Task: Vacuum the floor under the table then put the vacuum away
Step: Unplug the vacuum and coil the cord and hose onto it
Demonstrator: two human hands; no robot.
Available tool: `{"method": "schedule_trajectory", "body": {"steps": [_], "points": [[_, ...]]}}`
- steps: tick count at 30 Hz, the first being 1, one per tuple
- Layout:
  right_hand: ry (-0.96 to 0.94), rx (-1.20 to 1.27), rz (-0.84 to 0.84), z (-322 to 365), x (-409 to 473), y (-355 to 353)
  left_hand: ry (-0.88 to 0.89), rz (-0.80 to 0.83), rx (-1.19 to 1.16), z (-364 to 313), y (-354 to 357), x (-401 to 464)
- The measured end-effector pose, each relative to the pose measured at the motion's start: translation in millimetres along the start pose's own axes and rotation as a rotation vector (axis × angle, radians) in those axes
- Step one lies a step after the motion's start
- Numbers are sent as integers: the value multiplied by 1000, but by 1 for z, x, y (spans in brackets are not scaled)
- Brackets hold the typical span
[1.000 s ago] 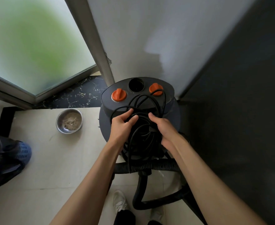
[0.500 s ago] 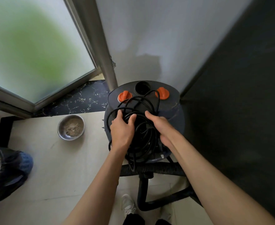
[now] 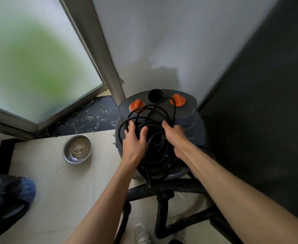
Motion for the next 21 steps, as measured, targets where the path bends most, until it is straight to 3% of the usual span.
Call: {"method": "schedule_trajectory", "body": {"steps": [9, 16, 21], "points": [[-69, 77, -98, 4, 9, -7, 38, 44, -28, -4, 7, 8], [-62, 167, -4, -16, 0, 1, -17, 10, -103, 11, -3, -5], [-76, 154, 155, -38, -7, 0, -25, -93, -137, 11, -12, -26]]}}
Point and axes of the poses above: each hand's wrist, its own x-axis towards the middle knuckle, its own y-axis out of the palm, z = x × y, the point moved 8 cm from there along x, towards the middle knuckle, and after that the axes turned 13 degrees about y, right-handed, at the moved point
